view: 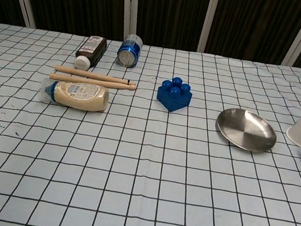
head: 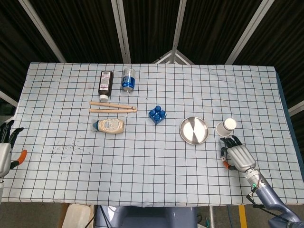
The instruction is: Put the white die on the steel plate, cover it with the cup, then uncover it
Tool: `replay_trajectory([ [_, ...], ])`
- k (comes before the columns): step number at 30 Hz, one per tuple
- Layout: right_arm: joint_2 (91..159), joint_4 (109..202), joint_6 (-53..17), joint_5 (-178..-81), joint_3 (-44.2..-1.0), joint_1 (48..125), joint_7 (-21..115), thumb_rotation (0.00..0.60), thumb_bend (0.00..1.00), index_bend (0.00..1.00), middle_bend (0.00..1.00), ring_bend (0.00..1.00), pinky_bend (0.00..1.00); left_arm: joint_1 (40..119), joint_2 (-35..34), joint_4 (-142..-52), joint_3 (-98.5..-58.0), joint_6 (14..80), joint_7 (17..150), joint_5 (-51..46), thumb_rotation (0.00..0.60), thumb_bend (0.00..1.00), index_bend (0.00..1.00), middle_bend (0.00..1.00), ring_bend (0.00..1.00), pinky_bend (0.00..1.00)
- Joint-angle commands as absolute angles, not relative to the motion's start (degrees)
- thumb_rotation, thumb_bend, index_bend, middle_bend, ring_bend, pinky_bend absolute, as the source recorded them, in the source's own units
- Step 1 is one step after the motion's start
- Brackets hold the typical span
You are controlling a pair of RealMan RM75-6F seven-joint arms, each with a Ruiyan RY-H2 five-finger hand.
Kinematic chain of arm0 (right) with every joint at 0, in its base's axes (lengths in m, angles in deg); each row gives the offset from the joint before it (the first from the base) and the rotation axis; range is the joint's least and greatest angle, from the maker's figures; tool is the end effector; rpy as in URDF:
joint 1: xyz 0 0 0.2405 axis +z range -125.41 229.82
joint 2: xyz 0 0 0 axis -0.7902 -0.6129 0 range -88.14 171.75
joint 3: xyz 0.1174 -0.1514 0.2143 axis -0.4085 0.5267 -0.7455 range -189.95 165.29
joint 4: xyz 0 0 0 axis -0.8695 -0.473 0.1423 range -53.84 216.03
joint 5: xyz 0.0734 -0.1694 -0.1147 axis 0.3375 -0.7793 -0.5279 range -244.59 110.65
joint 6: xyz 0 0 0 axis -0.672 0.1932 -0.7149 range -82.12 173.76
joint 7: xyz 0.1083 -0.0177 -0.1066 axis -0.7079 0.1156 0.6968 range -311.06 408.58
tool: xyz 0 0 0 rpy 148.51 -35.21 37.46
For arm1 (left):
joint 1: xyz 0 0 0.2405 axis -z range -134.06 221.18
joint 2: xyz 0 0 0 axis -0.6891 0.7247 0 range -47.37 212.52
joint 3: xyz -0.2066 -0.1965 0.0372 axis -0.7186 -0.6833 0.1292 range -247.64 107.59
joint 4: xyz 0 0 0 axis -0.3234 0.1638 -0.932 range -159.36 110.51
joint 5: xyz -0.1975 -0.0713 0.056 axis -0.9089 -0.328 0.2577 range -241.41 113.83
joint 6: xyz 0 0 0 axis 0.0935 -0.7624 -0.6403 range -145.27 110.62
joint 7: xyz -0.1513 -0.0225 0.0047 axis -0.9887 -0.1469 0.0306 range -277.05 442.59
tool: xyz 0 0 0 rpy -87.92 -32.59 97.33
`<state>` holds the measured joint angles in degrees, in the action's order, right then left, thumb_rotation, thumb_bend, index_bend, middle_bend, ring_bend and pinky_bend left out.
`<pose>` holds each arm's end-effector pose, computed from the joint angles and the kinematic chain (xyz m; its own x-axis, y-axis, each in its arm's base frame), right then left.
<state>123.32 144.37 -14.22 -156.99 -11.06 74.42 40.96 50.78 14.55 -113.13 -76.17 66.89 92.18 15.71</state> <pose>-0.3724 -0.2890 0.0400 0.5480 -0.3302 0.7686 -0.8347 -0.2762 0.4764 -0.3527 0.2197 0.1613 0.5205 -0.0436 0.8528 0.8528 0.0758 -0.5166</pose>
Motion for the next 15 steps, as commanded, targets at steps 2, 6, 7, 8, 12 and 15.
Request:
replay_trajectory([
  [2, 123.5, 143.9, -14.4, -157.0, -10.9, 74.4, 40.6, 0.6, 0.35, 0.49, 0.13, 0.12, 0.0, 50.8, 14.4, -113.1, -76.1, 66.8, 92.5, 15.7, 0.6, 0.47, 0.18, 0.0, 0.0, 0.1],
  [6, 123.6, 143.6, -14.6, -157.1, -10.6, 74.4, 40.1, 0.6, 0.35, 0.51, 0.13, 0.12, 0.0, 50.9, 14.2, -113.1, -76.1, 66.6, 92.8, 15.6, 0.6, 0.47, 0.18, 0.0, 0.0, 0.1],
  [7, 123.6, 143.5, -14.7, -157.1, -10.6, 74.4, 40.1, 0.6, 0.36, 0.52, 0.13, 0.12, 0.0, 51.0, 14.2, -113.1, -76.0, 66.6, 92.9, 15.6, 0.6, 0.47, 0.18, 0.0, 0.0, 0.1],
  [8, 123.6, 143.4, -14.8, -157.2, -10.6, 74.4, 40.0, 0.6, 0.36, 0.52, 0.13, 0.12, 0.0, 51.0, 14.2, -113.1, -76.0, 66.6, 93.0, 15.6, 0.6, 0.47, 0.18, 0.0, 0.0, 0.1],
  [12, 123.7, 143.3, -14.8, -157.2, -10.5, 74.6, 39.9, 0.6, 0.37, 0.53, 0.13, 0.12, 0.0, 51.0, 14.1, -113.1, -76.0, 66.6, 93.1, 15.6, 0.6, 0.47, 0.18, 0.0, 0.0, 0.1],
  [15, 123.8, 143.2, -14.6, -157.2, -10.5, 74.7, 39.7, 0.6, 0.38, 0.53, 0.13, 0.12, 0.0, 51.0, 14.0, -113.0, -76.1, 66.6, 93.2, 15.5, 0.6, 0.47, 0.19, 0.0, 0.0, 0.1],
])
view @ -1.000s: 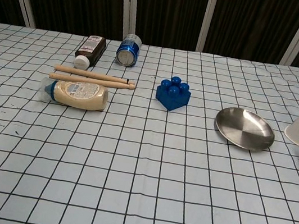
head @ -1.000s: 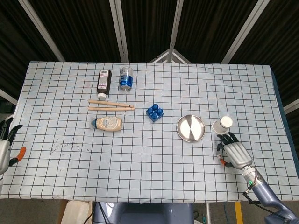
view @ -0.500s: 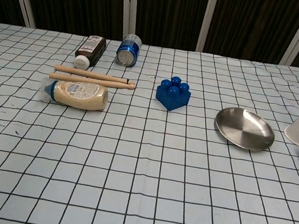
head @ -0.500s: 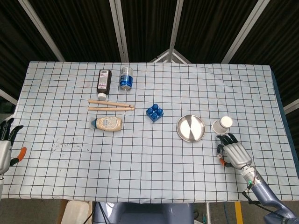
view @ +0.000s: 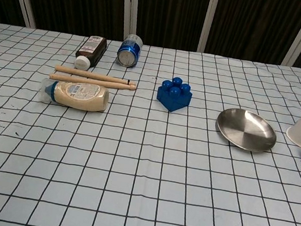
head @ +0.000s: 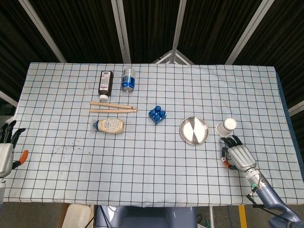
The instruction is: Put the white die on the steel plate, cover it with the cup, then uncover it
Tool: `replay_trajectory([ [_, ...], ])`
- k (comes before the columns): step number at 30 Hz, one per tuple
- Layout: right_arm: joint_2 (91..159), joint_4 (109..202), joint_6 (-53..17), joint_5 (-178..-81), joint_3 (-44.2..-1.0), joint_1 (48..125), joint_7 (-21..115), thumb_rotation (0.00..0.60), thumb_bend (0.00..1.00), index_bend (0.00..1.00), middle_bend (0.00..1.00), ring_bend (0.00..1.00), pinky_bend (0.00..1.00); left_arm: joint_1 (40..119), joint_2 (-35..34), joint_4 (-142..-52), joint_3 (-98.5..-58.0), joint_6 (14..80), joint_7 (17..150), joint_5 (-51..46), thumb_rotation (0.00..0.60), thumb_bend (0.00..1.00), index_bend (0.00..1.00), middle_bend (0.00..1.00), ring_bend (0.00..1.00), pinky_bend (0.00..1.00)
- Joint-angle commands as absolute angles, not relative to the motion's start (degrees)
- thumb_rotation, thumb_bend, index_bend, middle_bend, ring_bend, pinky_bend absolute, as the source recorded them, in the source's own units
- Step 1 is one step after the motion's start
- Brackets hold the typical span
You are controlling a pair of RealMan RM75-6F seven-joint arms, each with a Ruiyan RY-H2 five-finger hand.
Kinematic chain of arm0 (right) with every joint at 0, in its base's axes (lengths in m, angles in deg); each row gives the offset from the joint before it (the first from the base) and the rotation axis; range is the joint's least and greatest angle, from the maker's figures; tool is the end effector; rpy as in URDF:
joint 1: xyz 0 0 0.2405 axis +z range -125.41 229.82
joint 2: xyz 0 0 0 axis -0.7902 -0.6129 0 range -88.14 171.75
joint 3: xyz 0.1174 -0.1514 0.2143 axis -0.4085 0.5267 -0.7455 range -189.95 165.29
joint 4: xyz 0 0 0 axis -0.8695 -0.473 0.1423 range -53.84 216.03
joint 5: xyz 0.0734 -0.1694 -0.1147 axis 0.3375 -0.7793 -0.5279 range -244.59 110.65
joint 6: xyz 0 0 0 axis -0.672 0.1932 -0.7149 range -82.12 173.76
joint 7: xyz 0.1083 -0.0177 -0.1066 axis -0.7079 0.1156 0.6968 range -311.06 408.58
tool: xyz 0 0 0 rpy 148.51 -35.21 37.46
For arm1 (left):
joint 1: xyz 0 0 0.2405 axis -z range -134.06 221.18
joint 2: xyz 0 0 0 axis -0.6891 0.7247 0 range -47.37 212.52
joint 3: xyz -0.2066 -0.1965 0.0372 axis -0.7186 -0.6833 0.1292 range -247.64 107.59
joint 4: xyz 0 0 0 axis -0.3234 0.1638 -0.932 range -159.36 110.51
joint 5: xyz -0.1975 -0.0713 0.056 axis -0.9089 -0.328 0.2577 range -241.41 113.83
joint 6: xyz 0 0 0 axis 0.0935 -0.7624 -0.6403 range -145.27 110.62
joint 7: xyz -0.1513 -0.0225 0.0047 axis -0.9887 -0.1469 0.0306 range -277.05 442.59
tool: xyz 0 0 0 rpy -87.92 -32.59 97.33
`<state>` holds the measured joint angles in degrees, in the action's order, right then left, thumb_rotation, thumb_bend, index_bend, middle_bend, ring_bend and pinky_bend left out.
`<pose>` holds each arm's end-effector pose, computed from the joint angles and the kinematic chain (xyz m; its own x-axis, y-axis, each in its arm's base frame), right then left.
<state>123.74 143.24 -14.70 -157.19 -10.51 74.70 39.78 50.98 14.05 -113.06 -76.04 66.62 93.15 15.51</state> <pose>-0.3739 -0.2900 0.0394 0.5447 -0.3293 0.7713 -0.8365 -0.2791 0.4716 -0.3525 0.2204 0.1573 0.5281 -0.0359 0.8484 0.8480 0.0754 -0.5246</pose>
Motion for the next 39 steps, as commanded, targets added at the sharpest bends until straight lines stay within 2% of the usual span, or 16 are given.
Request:
replay_trajectory([
  [1, 123.9, 143.1, -14.5, -157.1, -10.4, 74.8, 39.7, 0.6, 0.38, 0.53, 0.13, 0.12, 0.0, 51.0, 14.0, -113.0, -76.1, 66.6, 93.2, 15.5, 0.6, 0.47, 0.19, 0.0, 0.0, 0.1],
  [20, 122.7, 145.1, -16.4, -157.1, -10.4, 74.7, 40.5, 0.6, 0.41, 0.58, 0.13, 0.14, 0.0, 51.0, 14.2, -112.8, -76.1, 66.5, 92.5, 15.4, 0.6, 0.47, 0.19, 0.0, 0.0, 0.1],
  [33, 116.4, 155.7, -22.2, -156.8, -10.9, 72.1, 45.6, 0.6, 0.41, 0.58, 0.13, 0.14, 0.0, 51.2, 15.0, -113.0, -76.0, 65.9, 90.3, 15.6, 0.6, 0.47, 0.19, 0.0, 0.0, 0.1],
  [39, 113.3, 163.0, -23.2, -156.3, -13.0, 73.0, 50.9, 0.6, 0.41, 0.58, 0.13, 0.14, 0.0, 51.5, 15.3, -113.1, -75.9, 64.9, 89.1, 15.6, 0.6, 0.47, 0.19, 0.0, 0.0, 0.1],
])
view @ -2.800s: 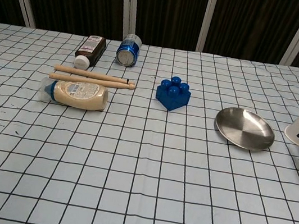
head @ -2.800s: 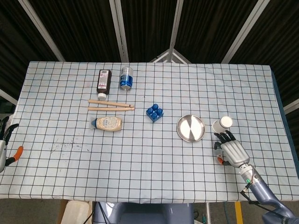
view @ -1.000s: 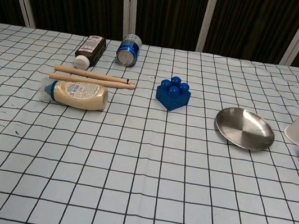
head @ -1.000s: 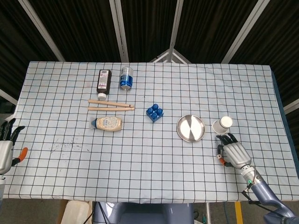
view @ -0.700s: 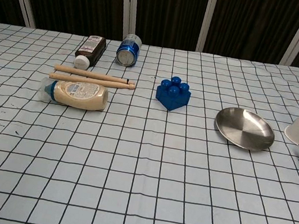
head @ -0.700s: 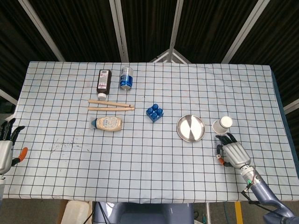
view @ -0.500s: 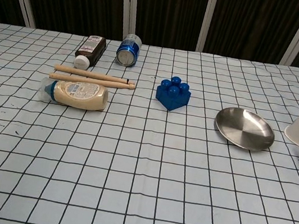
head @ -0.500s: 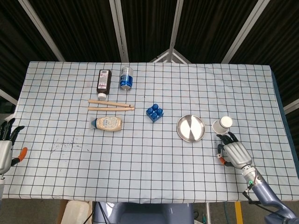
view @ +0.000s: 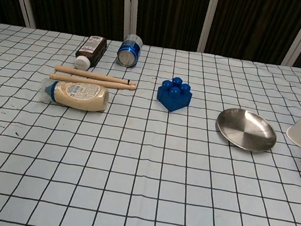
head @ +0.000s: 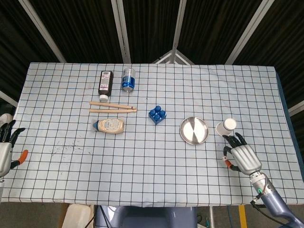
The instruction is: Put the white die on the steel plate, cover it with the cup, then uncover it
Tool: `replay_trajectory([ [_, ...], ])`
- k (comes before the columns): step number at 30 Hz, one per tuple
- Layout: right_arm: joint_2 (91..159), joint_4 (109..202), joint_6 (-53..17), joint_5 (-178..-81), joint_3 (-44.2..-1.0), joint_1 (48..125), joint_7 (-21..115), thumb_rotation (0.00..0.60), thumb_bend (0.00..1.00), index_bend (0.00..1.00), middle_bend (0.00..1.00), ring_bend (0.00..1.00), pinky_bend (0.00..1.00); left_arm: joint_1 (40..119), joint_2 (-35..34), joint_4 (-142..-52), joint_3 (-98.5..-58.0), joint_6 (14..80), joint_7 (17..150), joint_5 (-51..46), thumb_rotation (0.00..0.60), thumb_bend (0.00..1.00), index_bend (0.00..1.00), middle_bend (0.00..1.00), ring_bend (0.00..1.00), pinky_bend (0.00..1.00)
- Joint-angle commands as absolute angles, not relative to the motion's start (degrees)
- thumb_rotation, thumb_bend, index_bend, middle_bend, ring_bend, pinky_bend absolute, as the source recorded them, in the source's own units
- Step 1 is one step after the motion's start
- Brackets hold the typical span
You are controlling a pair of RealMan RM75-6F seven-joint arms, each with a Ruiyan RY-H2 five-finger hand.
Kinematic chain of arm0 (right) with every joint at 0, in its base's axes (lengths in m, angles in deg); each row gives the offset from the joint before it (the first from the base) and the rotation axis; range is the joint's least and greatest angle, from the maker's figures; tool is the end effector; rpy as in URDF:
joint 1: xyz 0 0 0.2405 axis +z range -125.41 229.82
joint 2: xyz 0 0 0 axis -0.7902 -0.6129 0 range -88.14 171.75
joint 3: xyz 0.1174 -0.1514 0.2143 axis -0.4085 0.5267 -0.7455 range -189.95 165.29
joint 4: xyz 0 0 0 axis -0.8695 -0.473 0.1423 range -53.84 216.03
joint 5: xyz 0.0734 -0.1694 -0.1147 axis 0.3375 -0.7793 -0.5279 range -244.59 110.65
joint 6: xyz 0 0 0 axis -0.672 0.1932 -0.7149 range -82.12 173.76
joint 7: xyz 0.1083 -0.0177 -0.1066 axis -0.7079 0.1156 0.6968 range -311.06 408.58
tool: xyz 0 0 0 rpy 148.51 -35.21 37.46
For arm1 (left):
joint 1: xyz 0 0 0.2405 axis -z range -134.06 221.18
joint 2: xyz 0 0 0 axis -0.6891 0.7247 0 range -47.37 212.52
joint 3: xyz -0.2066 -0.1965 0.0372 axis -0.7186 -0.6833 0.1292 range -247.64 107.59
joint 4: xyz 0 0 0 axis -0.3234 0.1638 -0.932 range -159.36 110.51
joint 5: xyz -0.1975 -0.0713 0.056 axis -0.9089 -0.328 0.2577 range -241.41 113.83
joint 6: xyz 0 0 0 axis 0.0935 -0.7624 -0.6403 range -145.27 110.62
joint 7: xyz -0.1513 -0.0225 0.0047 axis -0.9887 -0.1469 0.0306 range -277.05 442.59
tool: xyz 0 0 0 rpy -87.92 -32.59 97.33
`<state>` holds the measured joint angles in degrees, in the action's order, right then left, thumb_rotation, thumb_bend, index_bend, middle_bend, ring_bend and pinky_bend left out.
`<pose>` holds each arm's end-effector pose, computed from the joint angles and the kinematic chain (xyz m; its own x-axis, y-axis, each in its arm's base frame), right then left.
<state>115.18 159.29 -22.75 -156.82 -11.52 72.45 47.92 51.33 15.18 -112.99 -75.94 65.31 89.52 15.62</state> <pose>-0.3333 -0.2707 0.0807 0.5322 -0.2065 0.8211 -0.8329 -0.3016 0.4640 -0.3542 0.2226 0.1614 0.4907 -0.0218 0.8710 0.8701 0.0643 -0.4886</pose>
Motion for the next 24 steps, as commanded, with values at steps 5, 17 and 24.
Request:
replay_trajectory([
  [5, 112.1, 167.8, -20.4, -155.1, -15.1, 75.8, 54.8, 0.6, 0.41, 0.58, 0.13, 0.14, 0.0, 51.6, 15.5, -113.1, -75.8, 64.6, 88.5, 15.8, 0.6, 0.47, 0.19, 0.0, 0.0, 0.1],
  [17, 117.4, 164.8, -5.6, -146.3, -20.8, 86.0, 58.0, 0.6, 0.41, 0.58, 0.13, 0.15, 0.0, 51.9, 15.3, -112.6, -75.7, 64.4, 88.8, 15.8, 0.6, 0.47, 0.19, 0.0, 0.0, 0.1],
  [24, 124.2, 156.8, 2.1, -142.6, -23.2, 92.3, 56.9, 0.6, 0.42, 0.58, 0.13, 0.14, 0.0, 52.3, 14.6, -112.5, -75.5, 63.8, 90.6, 15.9, 0.6, 0.47, 0.19, 0.0, 0.0, 0.1],
])
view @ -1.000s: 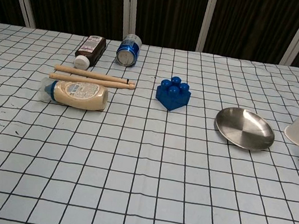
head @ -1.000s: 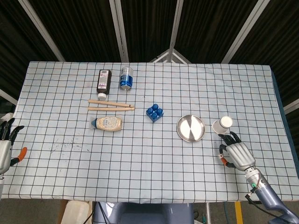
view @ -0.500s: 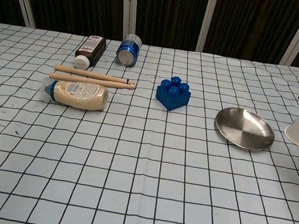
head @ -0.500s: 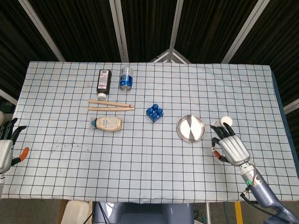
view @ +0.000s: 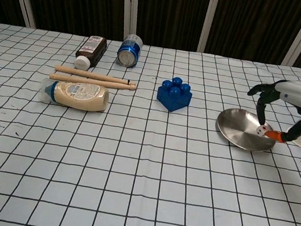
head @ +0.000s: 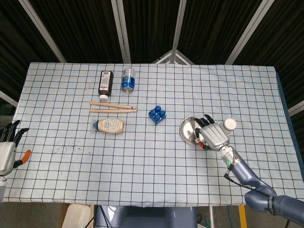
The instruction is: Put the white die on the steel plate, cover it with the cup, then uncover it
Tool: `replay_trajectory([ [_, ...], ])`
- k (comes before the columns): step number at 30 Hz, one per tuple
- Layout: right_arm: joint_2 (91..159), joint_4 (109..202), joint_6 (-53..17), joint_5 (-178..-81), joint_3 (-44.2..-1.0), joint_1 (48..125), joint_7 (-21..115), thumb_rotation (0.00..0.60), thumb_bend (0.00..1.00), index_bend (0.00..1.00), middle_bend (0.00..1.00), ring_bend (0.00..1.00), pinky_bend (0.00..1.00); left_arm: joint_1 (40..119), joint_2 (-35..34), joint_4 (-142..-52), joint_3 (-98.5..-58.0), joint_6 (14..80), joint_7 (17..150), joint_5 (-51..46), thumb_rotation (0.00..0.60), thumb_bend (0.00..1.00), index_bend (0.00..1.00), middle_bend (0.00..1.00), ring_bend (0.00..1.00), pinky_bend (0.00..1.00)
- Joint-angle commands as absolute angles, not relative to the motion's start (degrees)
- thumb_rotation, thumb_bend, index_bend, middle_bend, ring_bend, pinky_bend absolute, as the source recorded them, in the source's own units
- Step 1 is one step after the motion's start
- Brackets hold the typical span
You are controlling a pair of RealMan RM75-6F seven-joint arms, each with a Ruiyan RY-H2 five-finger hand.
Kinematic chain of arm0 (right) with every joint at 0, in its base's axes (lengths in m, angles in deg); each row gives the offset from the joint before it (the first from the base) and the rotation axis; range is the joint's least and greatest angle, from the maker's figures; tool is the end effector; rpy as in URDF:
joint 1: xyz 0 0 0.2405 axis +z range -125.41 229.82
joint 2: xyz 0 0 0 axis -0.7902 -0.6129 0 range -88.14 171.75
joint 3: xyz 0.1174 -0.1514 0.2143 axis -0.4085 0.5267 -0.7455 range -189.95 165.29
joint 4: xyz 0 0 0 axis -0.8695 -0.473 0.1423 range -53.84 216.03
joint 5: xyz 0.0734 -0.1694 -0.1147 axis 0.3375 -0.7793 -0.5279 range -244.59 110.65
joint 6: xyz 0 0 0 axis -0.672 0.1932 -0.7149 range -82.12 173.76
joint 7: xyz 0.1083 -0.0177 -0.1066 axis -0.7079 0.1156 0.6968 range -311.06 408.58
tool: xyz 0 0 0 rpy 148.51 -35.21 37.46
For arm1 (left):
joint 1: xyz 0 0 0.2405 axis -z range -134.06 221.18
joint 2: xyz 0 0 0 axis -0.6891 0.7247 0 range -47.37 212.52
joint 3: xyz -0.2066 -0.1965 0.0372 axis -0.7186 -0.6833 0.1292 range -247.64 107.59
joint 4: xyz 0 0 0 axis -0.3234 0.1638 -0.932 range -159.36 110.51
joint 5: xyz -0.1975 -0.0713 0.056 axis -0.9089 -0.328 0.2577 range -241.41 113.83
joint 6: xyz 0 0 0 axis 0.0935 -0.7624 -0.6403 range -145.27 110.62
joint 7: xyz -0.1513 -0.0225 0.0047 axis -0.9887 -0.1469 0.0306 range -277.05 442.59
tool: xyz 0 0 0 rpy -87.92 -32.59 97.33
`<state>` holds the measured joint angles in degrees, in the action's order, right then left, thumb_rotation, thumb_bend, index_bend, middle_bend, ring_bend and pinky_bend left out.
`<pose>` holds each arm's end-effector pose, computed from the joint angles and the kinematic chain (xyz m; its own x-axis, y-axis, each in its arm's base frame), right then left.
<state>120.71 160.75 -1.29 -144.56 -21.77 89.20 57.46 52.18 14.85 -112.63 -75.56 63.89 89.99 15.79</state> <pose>-0.2378 -0.3785 0.0271 0.5686 -0.2768 0.7747 -0.8000 -0.4057 0.4422 -0.3533 0.2267 0.1552 0.4982 0.0021 0.8671 0.8661 0.0454 -0.4978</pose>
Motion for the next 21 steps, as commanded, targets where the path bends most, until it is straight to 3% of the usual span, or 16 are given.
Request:
replay_trajectory([
  [1, 125.1, 155.7, 2.8, -142.3, -23.5, 93.0, 56.8, 0.6, 0.42, 0.58, 0.13, 0.14, 0.0, 52.3, 14.5, -112.4, -75.5, 63.9, 90.8, 15.8, 0.6, 0.47, 0.19, 0.0, 0.0, 0.1],
  [9, 130.6, 148.7, 6.0, -140.2, -24.9, 97.3, 56.6, 0.6, 0.42, 0.58, 0.13, 0.15, 0.0, 52.2, 14.9, -111.9, -75.7, 63.6, 89.9, 14.9, 0.6, 0.47, 0.19, 0.0, 0.0, 0.1],
  [21, 133.0, 142.1, 7.2, -138.1, -25.9, 99.5, 55.1, 0.6, 0.42, 0.58, 0.13, 0.15, 0.0, 52.3, 15.1, -111.4, -75.7, 63.2, 88.9, 14.8, 0.6, 0.47, 0.19, 0.0, 0.0, 0.1],
])
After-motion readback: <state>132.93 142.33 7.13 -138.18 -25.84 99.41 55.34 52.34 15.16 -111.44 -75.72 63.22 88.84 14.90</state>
